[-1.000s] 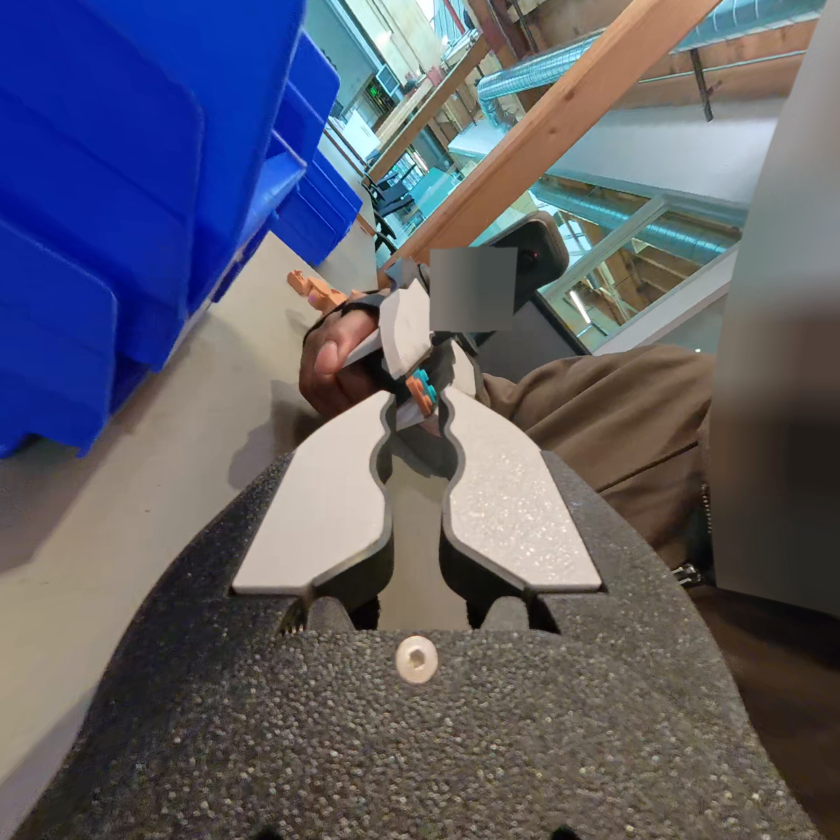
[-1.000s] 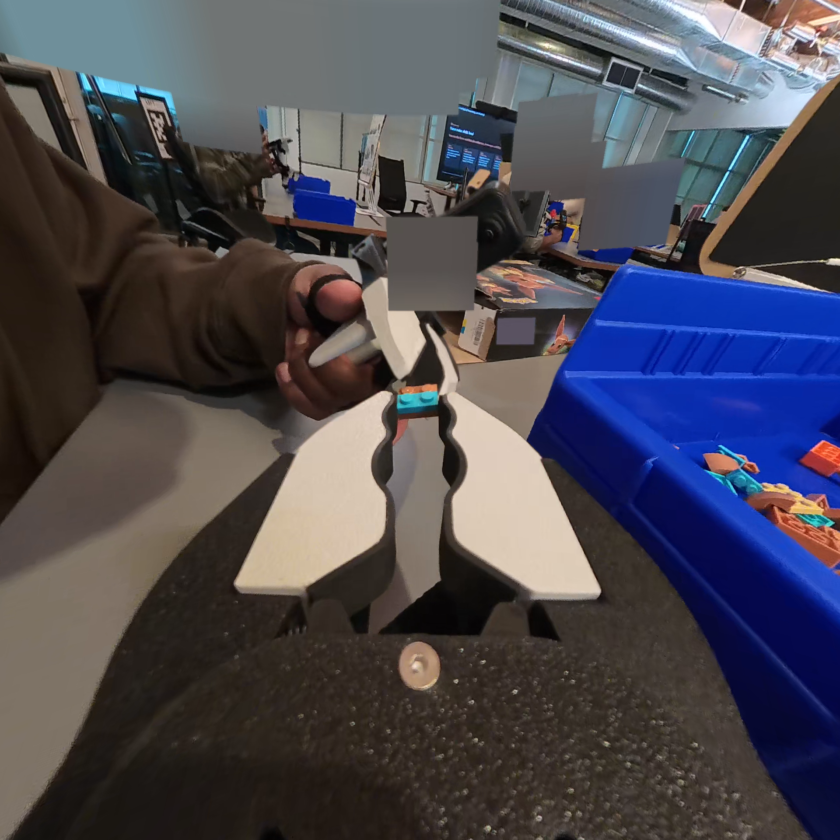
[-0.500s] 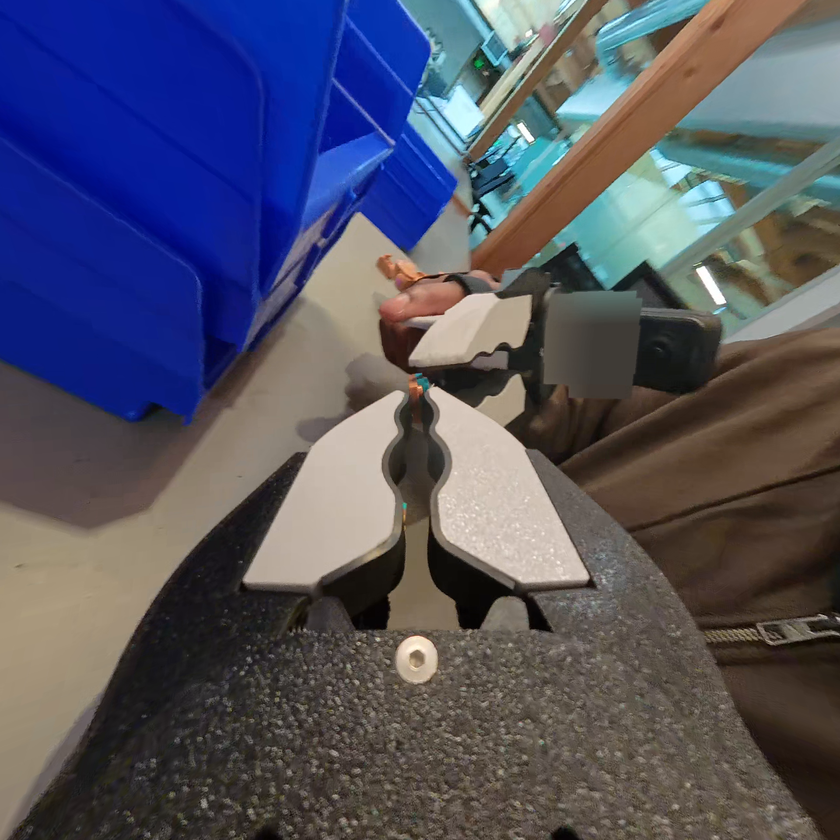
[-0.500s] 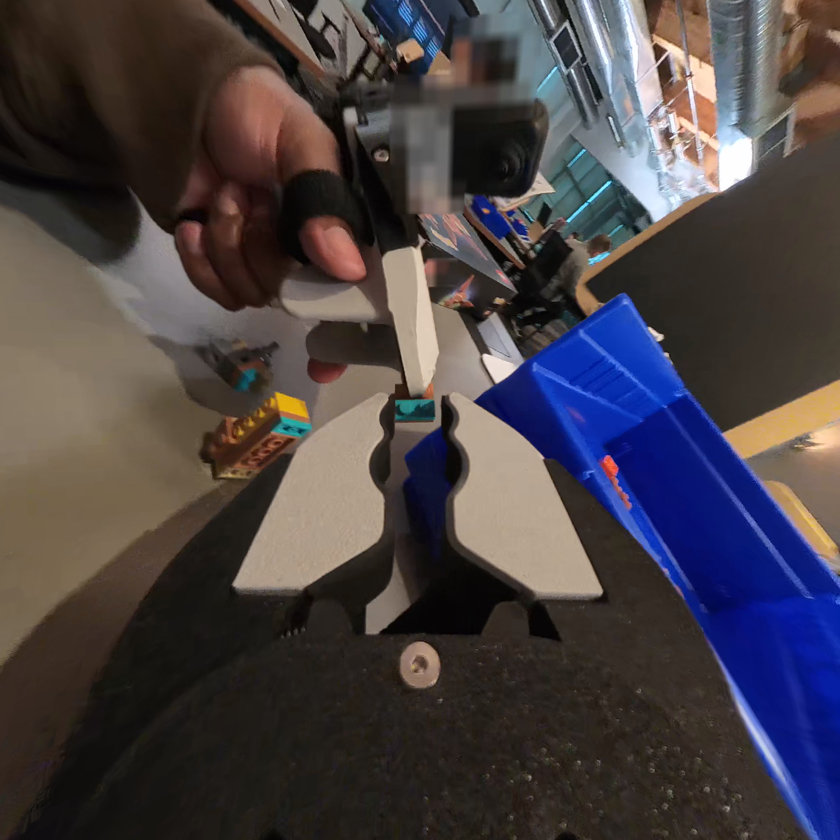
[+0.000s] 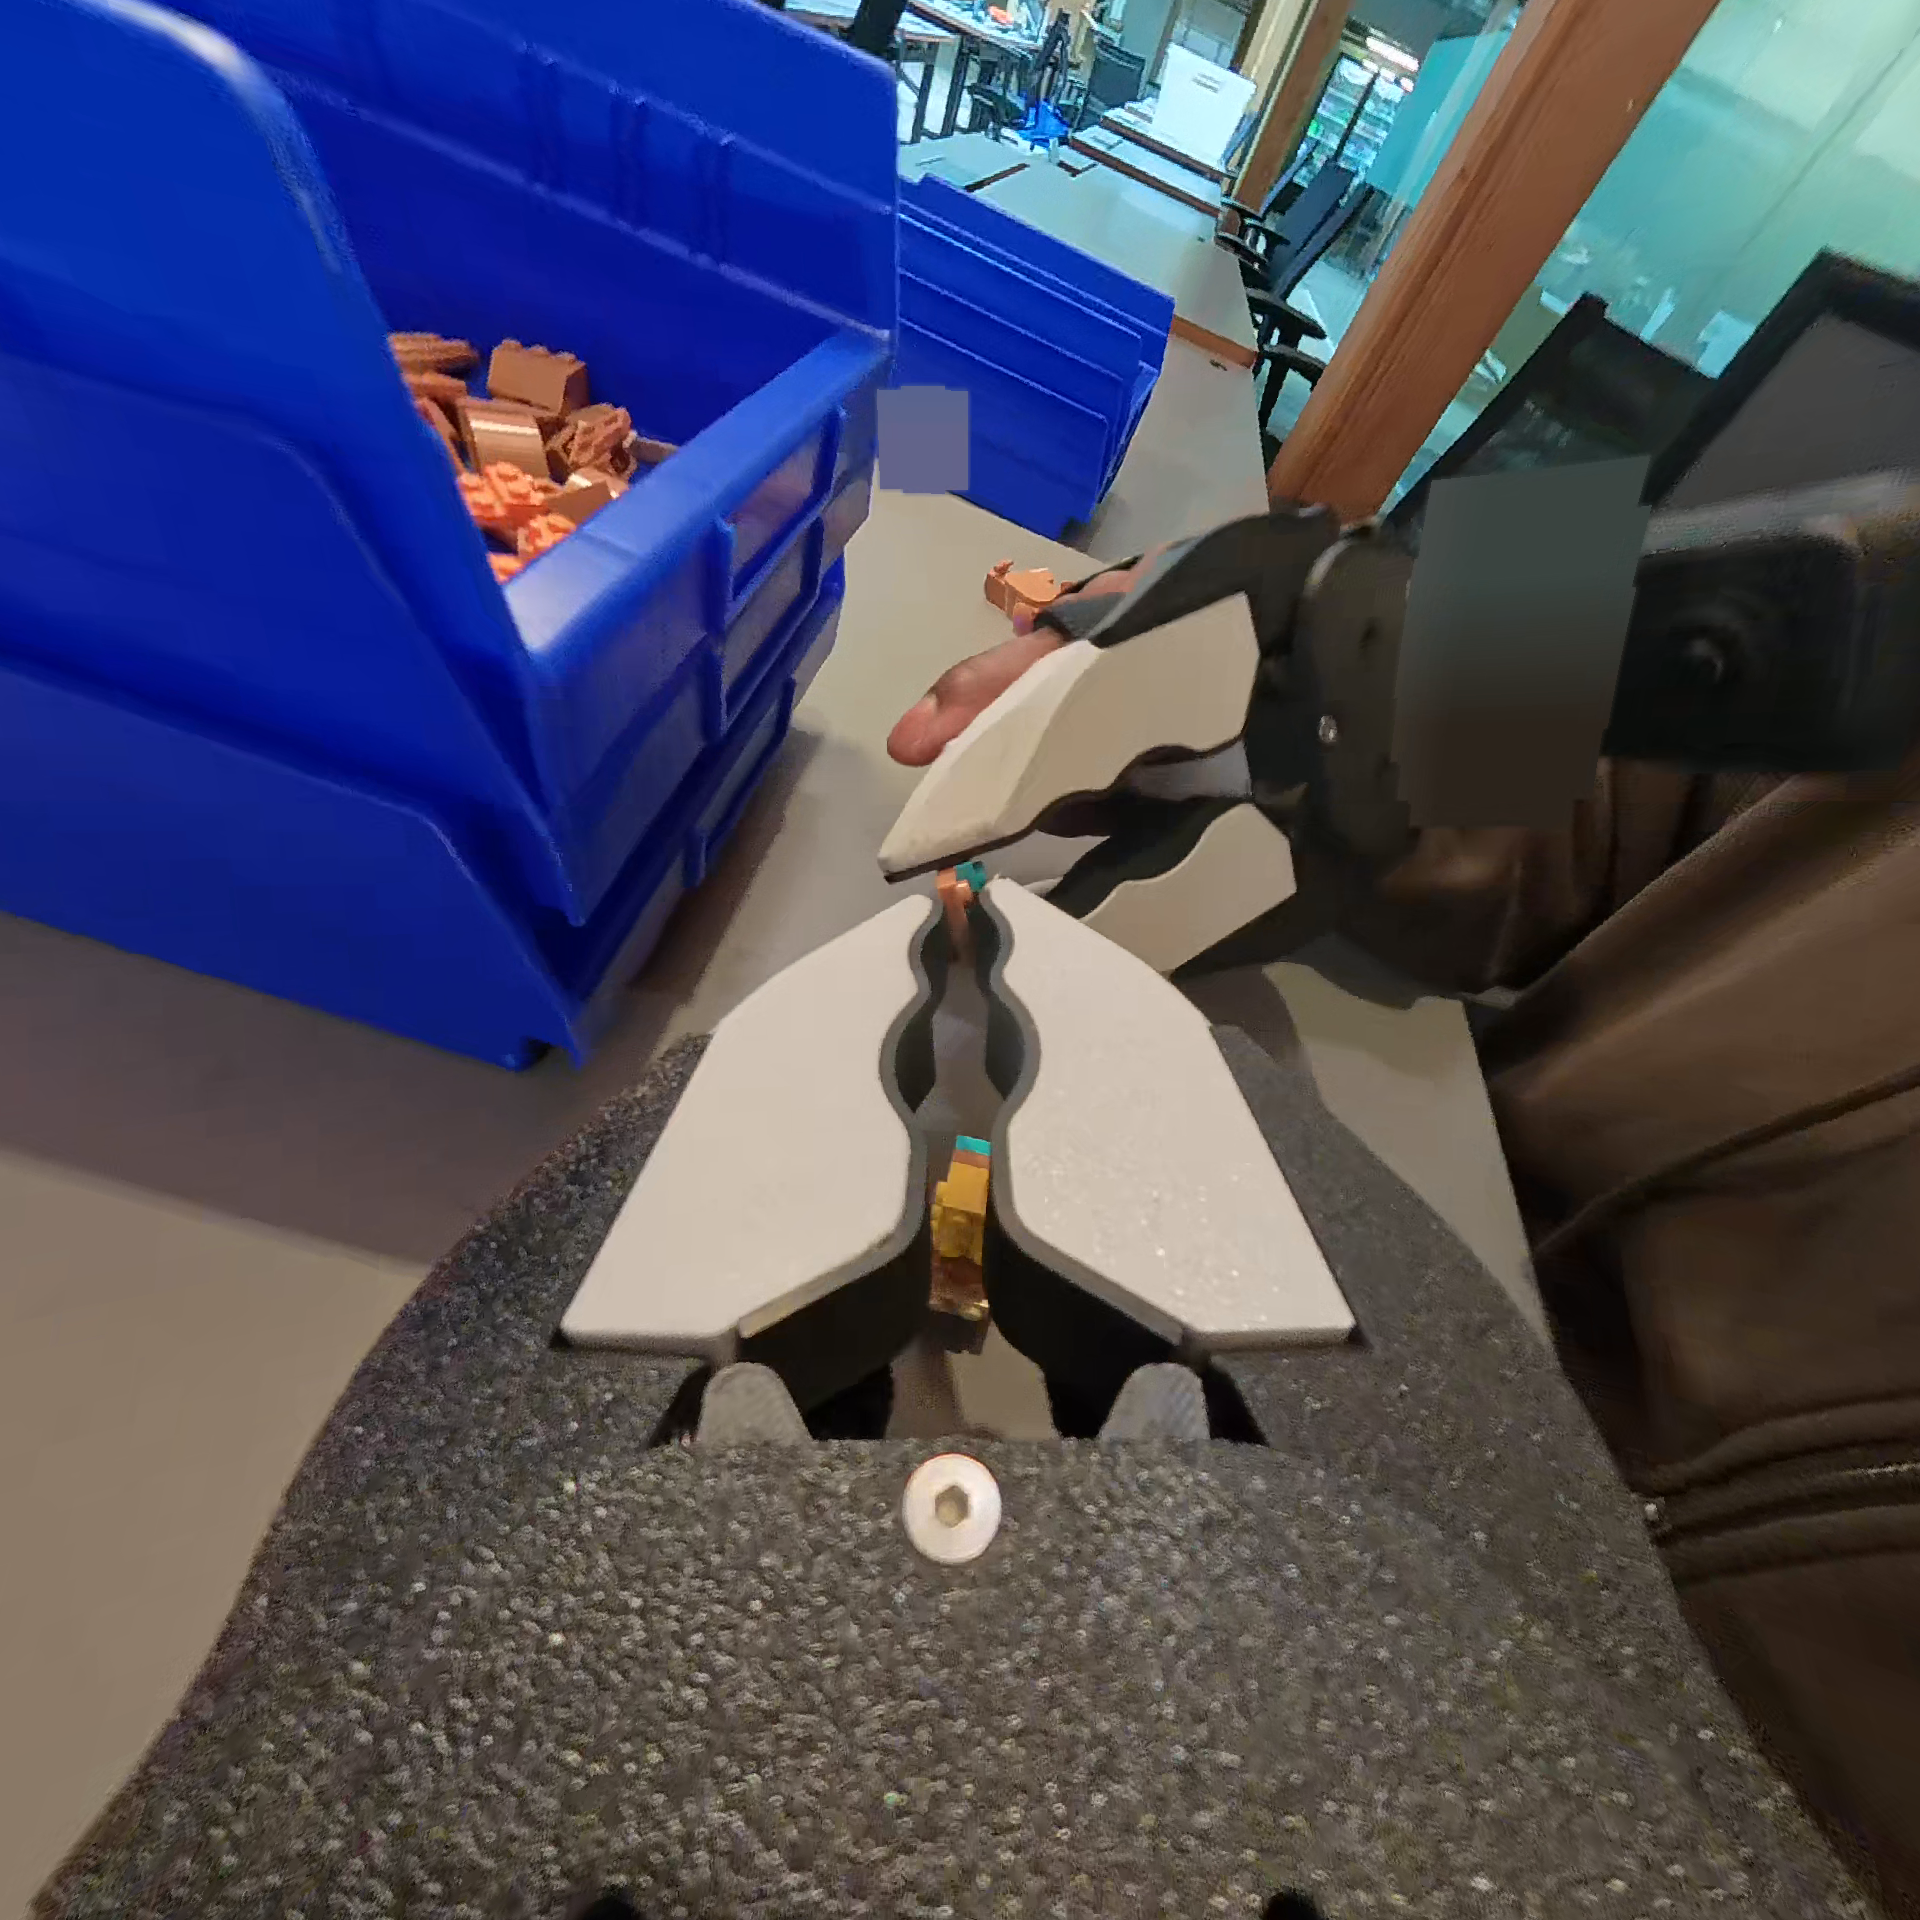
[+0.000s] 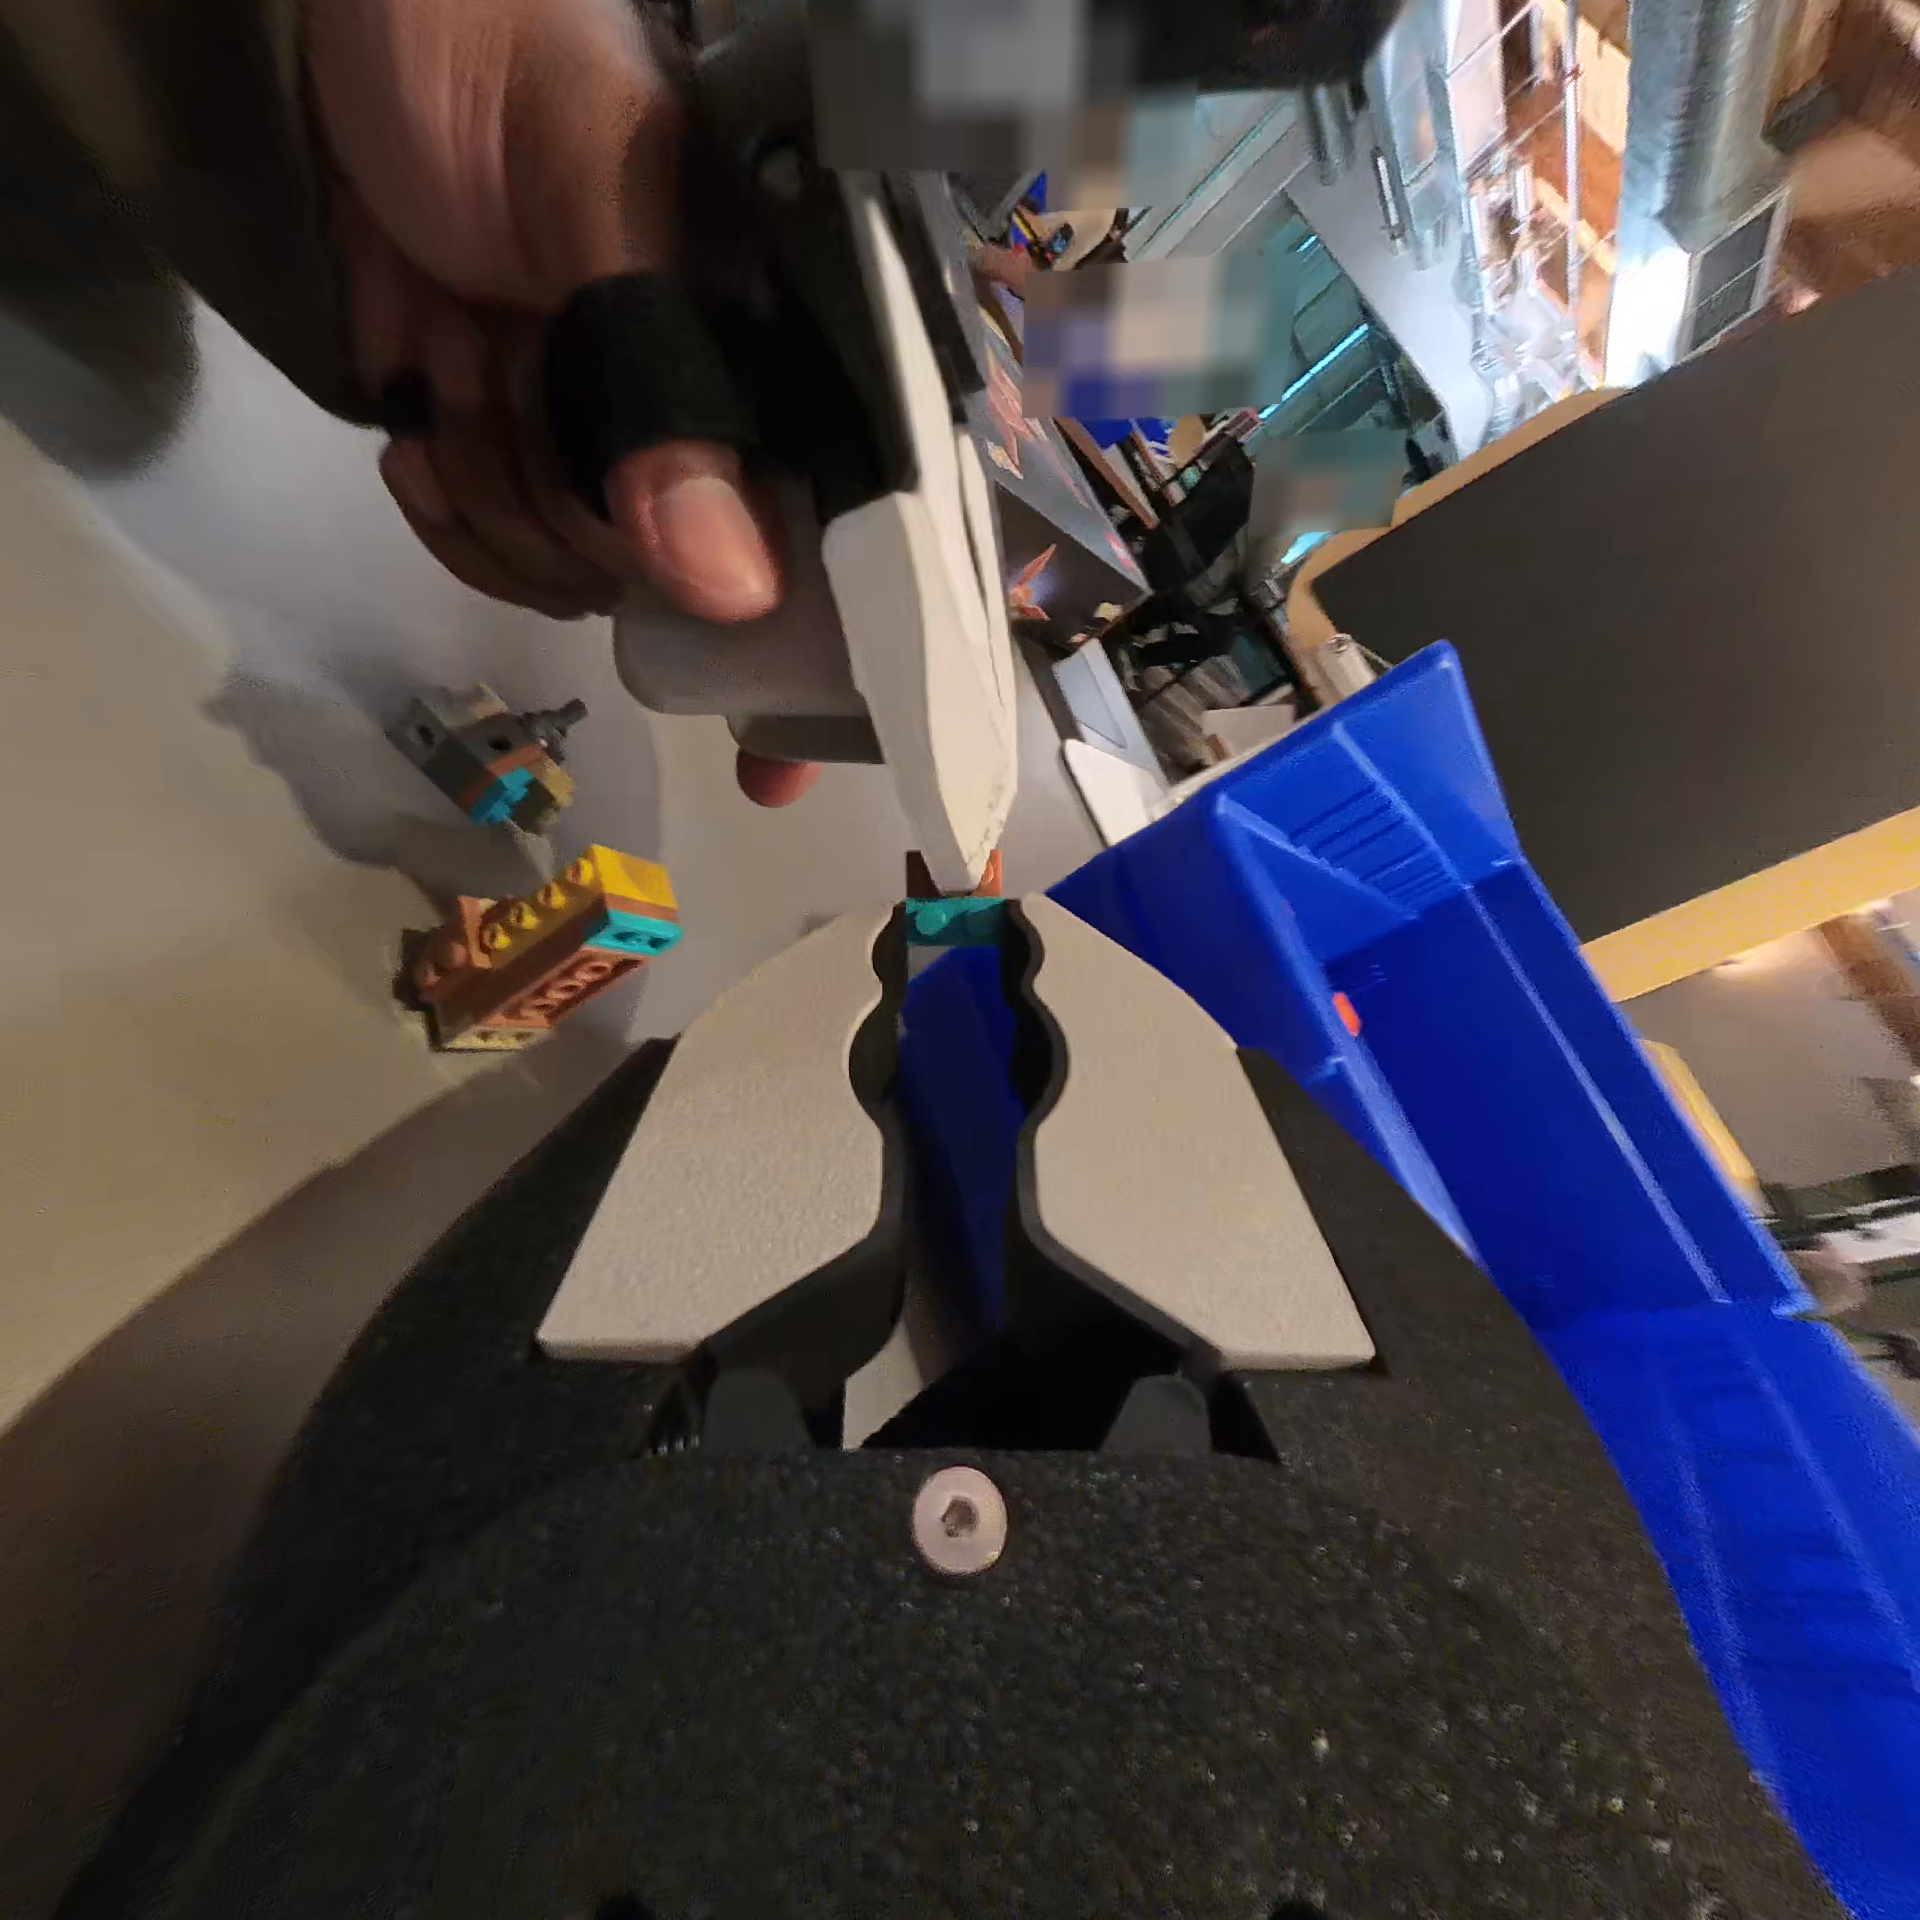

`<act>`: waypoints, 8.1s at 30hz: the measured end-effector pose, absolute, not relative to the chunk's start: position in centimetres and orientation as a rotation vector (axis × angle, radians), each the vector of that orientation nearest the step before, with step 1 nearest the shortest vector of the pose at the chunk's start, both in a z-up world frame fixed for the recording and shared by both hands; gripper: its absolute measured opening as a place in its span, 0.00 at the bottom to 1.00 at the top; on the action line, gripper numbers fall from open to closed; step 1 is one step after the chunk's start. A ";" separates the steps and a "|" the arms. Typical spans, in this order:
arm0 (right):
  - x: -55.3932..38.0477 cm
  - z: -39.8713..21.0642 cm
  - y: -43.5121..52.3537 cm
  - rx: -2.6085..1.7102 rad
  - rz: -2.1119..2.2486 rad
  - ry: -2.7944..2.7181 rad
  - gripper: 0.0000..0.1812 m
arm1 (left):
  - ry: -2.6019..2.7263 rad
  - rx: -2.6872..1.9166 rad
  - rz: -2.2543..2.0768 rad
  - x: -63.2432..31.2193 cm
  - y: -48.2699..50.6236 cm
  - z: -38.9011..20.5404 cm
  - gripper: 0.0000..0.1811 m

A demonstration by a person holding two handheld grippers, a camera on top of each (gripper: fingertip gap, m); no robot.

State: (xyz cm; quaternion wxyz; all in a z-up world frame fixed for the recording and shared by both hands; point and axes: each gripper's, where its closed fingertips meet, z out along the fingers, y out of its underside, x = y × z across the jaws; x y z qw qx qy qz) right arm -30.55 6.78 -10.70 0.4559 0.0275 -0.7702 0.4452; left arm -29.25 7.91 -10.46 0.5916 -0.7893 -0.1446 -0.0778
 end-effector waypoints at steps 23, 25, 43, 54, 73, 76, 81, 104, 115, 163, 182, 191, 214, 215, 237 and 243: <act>-31.7 -4.1 9.8 -0.232 1.547 -1.664 0.09 | -0.282 -1.774 -0.108 -31.0 6.6 -9.5 0.02; -34.4 -1.1 12.5 -0.381 1.442 -1.500 0.09 | -0.290 -1.754 -0.119 -31.0 6.7 -9.3 0.02; -29.8 -6.2 5.9 0.105 1.208 -2.043 0.24 | -0.345 -1.452 -0.514 -29.6 6.1 -6.2 0.02; -30.8 -4.8 5.1 0.109 1.163 -1.935 0.09 | -0.401 -1.329 -0.617 -30.0 5.7 -5.0 0.13; -26.8 -13.2 4.9 -0.178 1.521 -2.662 0.18 | -0.276 -1.742 -0.258 -31.3 4.1 -9.5 0.21; -26.6 -14.3 4.7 -0.218 1.543 -2.711 0.19 | -0.163 -1.911 -0.233 -29.9 4.0 -12.1 0.21; -26.9 -16.2 4.4 -0.276 1.471 -2.748 0.17 | -0.011 -2.069 -0.251 -27.6 4.3 -14.8 0.21; -27.9 -11.5 4.6 -0.532 2.093 -2.550 0.09 | -0.025 -2.018 -0.315 -26.4 6.2 -14.7 0.16; -27.0 -11.1 5.2 -0.457 2.181 -2.609 0.10 | -0.069 -1.943 -0.498 -25.4 6.2 -13.7 0.16; -29.2 -5.3 4.9 -0.591 2.143 -2.280 0.16 | -0.026 -1.688 0.000 -28.8 6.5 -8.6 0.16; -27.0 -5.8 4.6 -0.312 2.163 -2.349 0.09 | 0.031 -1.625 -0.439 -25.4 5.9 -8.2 0.16; -34.9 -0.4 9.8 -0.608 1.861 -1.838 0.09 | -0.060 -1.535 -0.385 -27.0 5.5 -6.5 0.16; -29.6 -5.8 4.2 -0.519 2.022 -2.275 0.10 | -0.077 -1.666 -0.106 -28.4 6.6 -8.6 0.16; -29.6 -5.9 4.2 -0.513 2.026 -2.280 0.10 | -0.077 -1.661 -0.125 -28.3 6.7 -8.7 0.16; -29.0 -5.5 4.4 -0.562 2.269 -2.261 0.09 | -0.082 -1.672 -0.156 -27.9 6.7 -8.4 0.16; -28.5 -5.7 4.3 -0.452 2.212 -2.272 0.09 | -0.073 -1.681 -0.245 -27.2 6.7 -8.7 0.16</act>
